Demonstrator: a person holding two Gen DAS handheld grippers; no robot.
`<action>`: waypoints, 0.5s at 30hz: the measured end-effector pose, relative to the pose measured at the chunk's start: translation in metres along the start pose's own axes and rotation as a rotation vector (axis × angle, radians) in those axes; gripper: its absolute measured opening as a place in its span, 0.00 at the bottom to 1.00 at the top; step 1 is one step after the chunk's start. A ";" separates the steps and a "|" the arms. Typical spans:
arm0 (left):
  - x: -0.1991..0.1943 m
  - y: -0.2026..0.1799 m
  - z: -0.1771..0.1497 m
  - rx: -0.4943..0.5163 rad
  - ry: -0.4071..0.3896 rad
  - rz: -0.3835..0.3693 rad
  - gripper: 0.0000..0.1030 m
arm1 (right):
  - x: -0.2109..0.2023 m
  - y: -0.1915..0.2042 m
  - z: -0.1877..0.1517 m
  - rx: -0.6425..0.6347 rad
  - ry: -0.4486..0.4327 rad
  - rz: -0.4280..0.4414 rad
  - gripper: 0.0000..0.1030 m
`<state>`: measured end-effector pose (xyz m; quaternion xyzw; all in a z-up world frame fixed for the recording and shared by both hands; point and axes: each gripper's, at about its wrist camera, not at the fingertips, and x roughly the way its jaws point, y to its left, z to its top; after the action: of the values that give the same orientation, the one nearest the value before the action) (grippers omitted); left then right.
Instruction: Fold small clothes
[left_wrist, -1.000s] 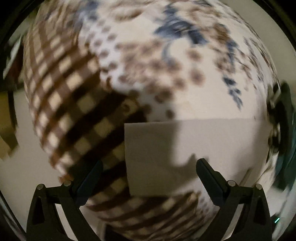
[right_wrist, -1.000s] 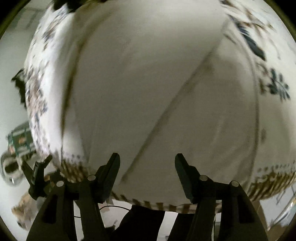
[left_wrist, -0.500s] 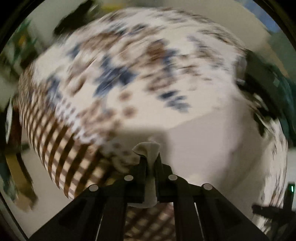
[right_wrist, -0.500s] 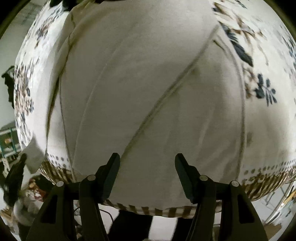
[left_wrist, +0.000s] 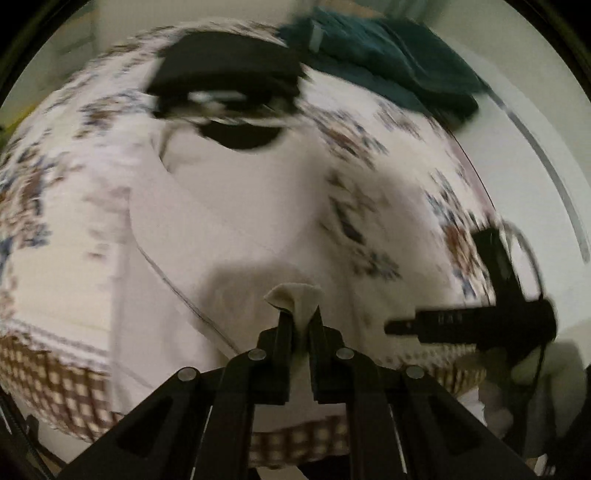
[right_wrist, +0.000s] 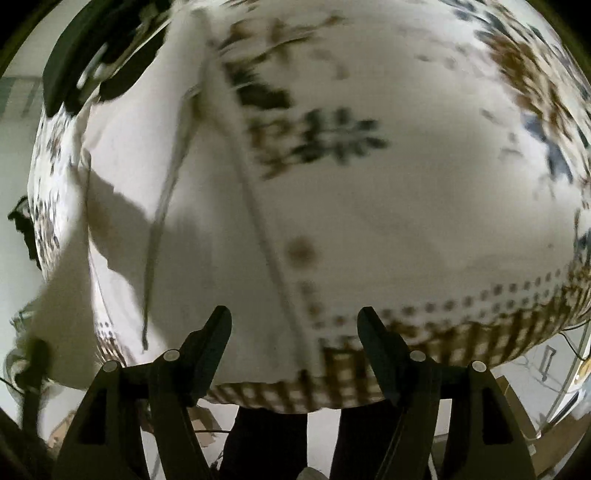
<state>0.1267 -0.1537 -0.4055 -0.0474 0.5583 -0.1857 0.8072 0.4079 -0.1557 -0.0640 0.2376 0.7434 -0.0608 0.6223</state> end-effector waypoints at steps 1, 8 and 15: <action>0.009 -0.011 -0.004 0.014 0.017 -0.005 0.05 | 0.008 -0.011 -0.005 0.011 0.000 0.006 0.70; 0.056 -0.027 -0.031 0.053 0.179 0.057 0.11 | 0.083 -0.063 -0.047 0.043 0.034 0.049 0.70; 0.038 0.042 -0.036 -0.089 0.176 0.174 0.85 | 0.124 -0.073 -0.044 -0.007 0.099 0.143 0.70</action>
<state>0.1154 -0.1236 -0.4640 -0.0182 0.6366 -0.0934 0.7653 0.3230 -0.1687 -0.1878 0.2907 0.7546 -0.0018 0.5882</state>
